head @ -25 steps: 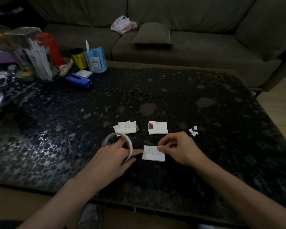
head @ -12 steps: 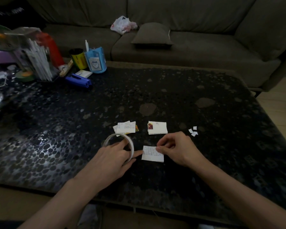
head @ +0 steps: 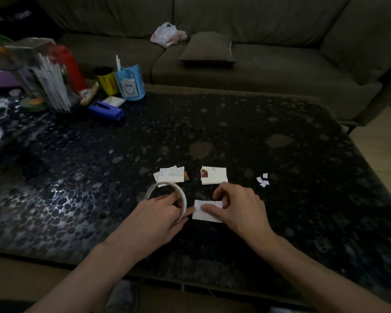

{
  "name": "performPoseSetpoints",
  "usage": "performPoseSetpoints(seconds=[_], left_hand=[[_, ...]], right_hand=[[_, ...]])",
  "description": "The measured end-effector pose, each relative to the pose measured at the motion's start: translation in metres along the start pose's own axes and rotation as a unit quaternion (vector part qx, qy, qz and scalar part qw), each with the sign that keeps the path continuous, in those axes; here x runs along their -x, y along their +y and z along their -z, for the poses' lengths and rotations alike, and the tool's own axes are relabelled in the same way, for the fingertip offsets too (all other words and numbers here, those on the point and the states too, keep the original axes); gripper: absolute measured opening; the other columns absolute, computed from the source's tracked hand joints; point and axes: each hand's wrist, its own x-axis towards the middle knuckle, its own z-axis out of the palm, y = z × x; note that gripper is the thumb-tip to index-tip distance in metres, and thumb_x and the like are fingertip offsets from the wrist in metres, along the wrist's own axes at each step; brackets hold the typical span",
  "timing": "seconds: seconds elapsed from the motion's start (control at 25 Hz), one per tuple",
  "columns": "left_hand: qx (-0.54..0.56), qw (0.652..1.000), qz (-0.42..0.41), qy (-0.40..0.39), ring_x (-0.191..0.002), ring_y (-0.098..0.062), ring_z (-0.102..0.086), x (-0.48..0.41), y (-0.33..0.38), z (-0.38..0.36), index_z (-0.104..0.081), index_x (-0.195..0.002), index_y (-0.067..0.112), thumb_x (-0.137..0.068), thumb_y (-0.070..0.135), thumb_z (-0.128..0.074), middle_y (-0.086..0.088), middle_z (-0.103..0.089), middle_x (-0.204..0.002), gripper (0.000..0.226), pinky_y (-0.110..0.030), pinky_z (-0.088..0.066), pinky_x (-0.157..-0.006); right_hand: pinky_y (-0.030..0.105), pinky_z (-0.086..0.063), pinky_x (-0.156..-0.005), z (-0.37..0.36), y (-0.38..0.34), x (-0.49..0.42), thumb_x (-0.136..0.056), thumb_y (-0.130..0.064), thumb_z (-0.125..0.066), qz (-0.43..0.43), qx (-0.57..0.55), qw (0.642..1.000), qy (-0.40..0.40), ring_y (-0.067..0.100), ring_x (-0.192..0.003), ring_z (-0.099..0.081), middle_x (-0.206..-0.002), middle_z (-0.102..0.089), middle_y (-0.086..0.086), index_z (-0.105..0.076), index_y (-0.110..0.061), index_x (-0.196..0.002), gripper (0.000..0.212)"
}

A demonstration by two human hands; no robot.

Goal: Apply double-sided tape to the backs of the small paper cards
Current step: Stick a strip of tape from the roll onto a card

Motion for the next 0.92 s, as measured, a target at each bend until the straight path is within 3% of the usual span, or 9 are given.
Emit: performPoseSetpoints(seconds=[0.12,0.2,0.36,0.56,0.64,0.76,0.84,0.92], left_hand=[[-0.013,1.0,0.006,0.002,-0.115,-0.009,-0.058,-0.002,0.004,0.002,-0.06,-0.139,0.031,-0.094,0.059,0.001,0.011,-0.049,-0.138,0.081,-0.032,-0.052,-0.087],[-0.03,0.999,0.018,0.017,-0.115,-0.014,-0.062,-0.001,0.007,0.003,-0.059,-0.141,0.03,-0.095,0.058,0.004,0.008,-0.052,-0.141,0.082,-0.034,-0.054,-0.084],[-0.038,0.999,0.023,0.023,-0.108,-0.015,-0.065,0.0,0.009,0.005,-0.062,-0.139,0.032,-0.094,0.059,0.006,0.007,-0.057,-0.134,0.086,-0.033,-0.052,-0.075],[0.026,0.998,0.046,0.025,-0.103,-0.01,-0.066,-0.004,0.005,0.001,-0.069,-0.13,0.036,-0.099,0.062,-0.033,0.013,-0.061,-0.127,0.054,-0.033,-0.056,-0.077],[0.069,0.994,0.052,0.059,-0.098,-0.011,-0.068,-0.008,0.008,0.0,-0.074,-0.119,0.038,-0.098,0.059,-0.05,0.015,-0.065,-0.121,0.038,-0.036,-0.058,-0.075],[0.107,0.988,0.077,0.082,-0.096,-0.01,-0.066,-0.015,0.012,-0.004,-0.067,-0.107,0.038,-0.095,0.058,-0.059,0.017,-0.063,-0.115,0.024,-0.033,-0.055,-0.073],[0.136,0.982,0.095,0.087,-0.103,-0.009,-0.065,-0.019,0.013,-0.008,-0.061,-0.113,0.041,-0.093,0.057,-0.065,0.018,-0.061,-0.121,0.026,-0.028,-0.051,-0.074],[0.167,0.976,0.115,0.075,-0.118,-0.01,-0.061,-0.024,0.013,-0.01,-0.056,-0.135,0.044,-0.09,0.056,-0.069,0.016,-0.058,-0.136,0.048,-0.03,-0.054,-0.085]], right_hand=[[0.016,-0.028,-0.056,-0.007,-0.004,0.001,-0.076,-0.071,-0.077,-0.001,0.015,1.0,0.015,-0.004,-0.07,-0.044,-0.085,-0.046,-0.021,-0.059,-0.042,-0.105,0.044],[0.019,-0.034,-0.06,-0.009,-0.005,-0.001,-0.078,-0.066,-0.079,-0.02,0.004,1.0,0.002,-0.002,-0.078,-0.046,-0.094,-0.044,-0.021,-0.057,-0.042,-0.114,0.049],[0.02,-0.041,-0.065,0.0,0.004,-0.007,-0.083,-0.047,-0.084,-0.058,-0.035,0.997,-0.026,-0.001,-0.079,-0.048,-0.093,-0.043,-0.019,-0.055,-0.041,-0.121,0.048],[0.018,-0.045,-0.078,0.013,0.01,-0.003,-0.088,-0.042,-0.08,-0.038,-0.055,0.994,-0.087,-0.001,-0.087,-0.05,-0.116,-0.05,-0.015,-0.06,-0.042,-0.118,0.035],[0.017,-0.041,-0.077,0.015,0.009,0.001,-0.082,-0.049,-0.083,-0.022,-0.049,0.992,-0.113,0.0,-0.096,-0.049,-0.116,-0.044,-0.017,-0.059,-0.043,-0.115,0.042],[0.02,-0.041,-0.085,0.017,0.007,0.001,-0.078,-0.049,-0.087,-0.012,-0.037,0.99,-0.138,0.002,-0.106,-0.046,-0.119,-0.04,-0.016,-0.059,-0.039,-0.114,0.047],[0.023,-0.046,-0.089,0.019,0.004,0.0,-0.078,-0.046,-0.088,-0.015,-0.048,0.989,-0.142,0.004,-0.108,-0.049,-0.123,-0.043,-0.014,-0.059,-0.039,-0.109,0.043],[0.027,-0.051,-0.094,0.019,0.001,0.0,-0.078,-0.043,-0.088,-0.01,-0.055,0.988,-0.142,0.005,-0.11,-0.051,-0.124,-0.045,-0.013,-0.058,-0.039,-0.108,0.043]])
